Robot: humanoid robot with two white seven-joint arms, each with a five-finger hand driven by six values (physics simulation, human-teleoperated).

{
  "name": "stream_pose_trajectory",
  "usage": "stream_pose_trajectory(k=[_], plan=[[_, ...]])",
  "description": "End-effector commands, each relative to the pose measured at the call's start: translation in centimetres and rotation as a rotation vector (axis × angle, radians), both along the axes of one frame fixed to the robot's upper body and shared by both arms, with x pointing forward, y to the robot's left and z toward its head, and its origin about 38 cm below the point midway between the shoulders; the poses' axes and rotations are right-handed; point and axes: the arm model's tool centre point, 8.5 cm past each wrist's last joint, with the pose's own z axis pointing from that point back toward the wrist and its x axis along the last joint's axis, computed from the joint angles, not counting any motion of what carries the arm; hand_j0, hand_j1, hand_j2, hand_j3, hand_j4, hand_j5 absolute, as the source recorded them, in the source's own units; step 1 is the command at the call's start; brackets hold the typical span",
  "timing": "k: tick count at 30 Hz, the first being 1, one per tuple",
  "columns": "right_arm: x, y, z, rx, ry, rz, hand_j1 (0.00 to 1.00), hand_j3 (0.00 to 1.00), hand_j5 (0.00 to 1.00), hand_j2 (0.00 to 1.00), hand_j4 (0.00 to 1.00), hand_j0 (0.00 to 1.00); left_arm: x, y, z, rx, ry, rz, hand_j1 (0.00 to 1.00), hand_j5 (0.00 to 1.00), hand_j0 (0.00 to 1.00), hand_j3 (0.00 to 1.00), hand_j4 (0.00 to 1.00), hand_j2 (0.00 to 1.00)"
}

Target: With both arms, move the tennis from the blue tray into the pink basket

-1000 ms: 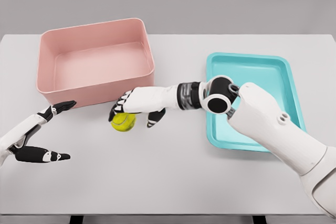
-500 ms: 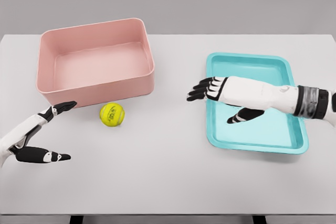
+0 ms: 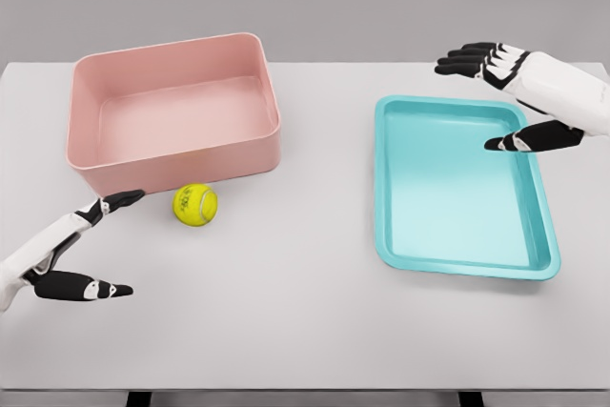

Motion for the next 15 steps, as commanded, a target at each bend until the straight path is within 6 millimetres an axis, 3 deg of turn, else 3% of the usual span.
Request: stream_pose_trajectory(k=[1, 7, 11, 15], plan=[[-0.1, 0.0, 0.1, 0.010, 0.001, 0.001, 1.00, 1.00, 1.00, 1.00, 1.00, 1.00, 0.0, 0.0, 0.1, 0.000, -0.001, 0.000, 1.00, 1.00, 1.00, 1.00, 1.00, 1.00], [-0.2, 0.3, -0.1, 0.012, 0.006, 0.008, 1.00, 1.00, 1.00, 1.00, 1.00, 1.00, 0.1, 0.0, 0.2, 0.024, -0.015, -0.009, 1.00, 1.00, 1.00, 1.00, 1.00, 1.00], [-0.4, 0.6, -0.1, 0.012, 0.001, 0.018, 1.00, 1.00, 1.00, 1.00, 1.00, 1.00, 0.3, -0.1, 0.5, 0.143, -0.066, -0.066, 1.00, 1.00, 1.00, 1.00, 1.00, 1.00], [-0.5, 0.6, -0.4, 0.013, 0.010, 0.019, 1.00, 1.00, 1.00, 1.00, 1.00, 1.00, 1.8, 0.7, 3.0, 0.278, -0.201, -0.075, 1.00, 1.00, 1.00, 1.00, 1.00, 1.00]])
